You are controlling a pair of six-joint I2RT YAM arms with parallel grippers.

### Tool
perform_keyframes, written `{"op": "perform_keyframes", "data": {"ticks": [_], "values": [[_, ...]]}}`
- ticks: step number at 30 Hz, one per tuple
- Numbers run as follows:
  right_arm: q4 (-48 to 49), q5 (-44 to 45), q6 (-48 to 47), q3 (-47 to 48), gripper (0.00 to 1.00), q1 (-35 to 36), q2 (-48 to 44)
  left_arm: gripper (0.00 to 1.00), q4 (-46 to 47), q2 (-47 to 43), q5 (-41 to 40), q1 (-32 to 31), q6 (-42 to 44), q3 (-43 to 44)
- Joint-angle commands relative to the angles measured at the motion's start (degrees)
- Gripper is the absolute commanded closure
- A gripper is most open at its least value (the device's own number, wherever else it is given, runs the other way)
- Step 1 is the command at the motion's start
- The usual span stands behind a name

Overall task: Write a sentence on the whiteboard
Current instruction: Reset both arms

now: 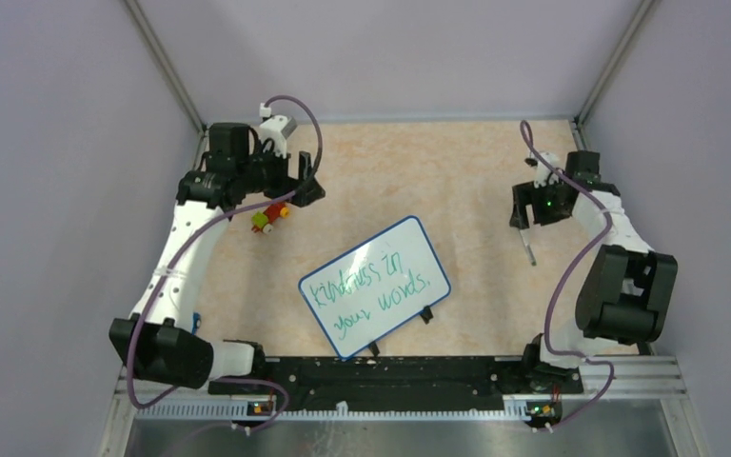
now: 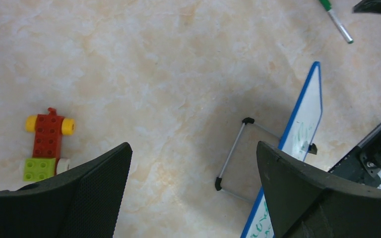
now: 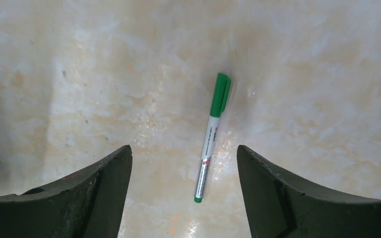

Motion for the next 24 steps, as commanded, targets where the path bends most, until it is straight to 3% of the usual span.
{"op": "perform_keyframes", "data": {"ticks": [1,6,12,18,24], "values": [[-5.23,-6.91,1.97,9.39,0.25,-0.16,-5.39,0.01,-5.79,4.44,-4.84,2.01,5.07,6.23],[-9.07,-13.22,4.3,17.2,0.23,-0.16,-7.92,0.01,-8.52,10.84,-2.96,9.71,10.31,10.69],[-8.65,-13.74,5.63,18.53,0.2,-0.16,-10.32,0.01,-8.01,17.37,-2.96,20.23,15.9,11.32],[-3.56,-11.06,5.42,12.92,0.2,-0.29,-10.3,0.01,-5.81,19.95,-5.13,25.77,18.71,7.4],[-2.53,-11.1,5.54,10.77,0.2,-0.29,-9.78,0.01,-2.25,18.36,-5.7,26.08,17.88,2.48]]}}
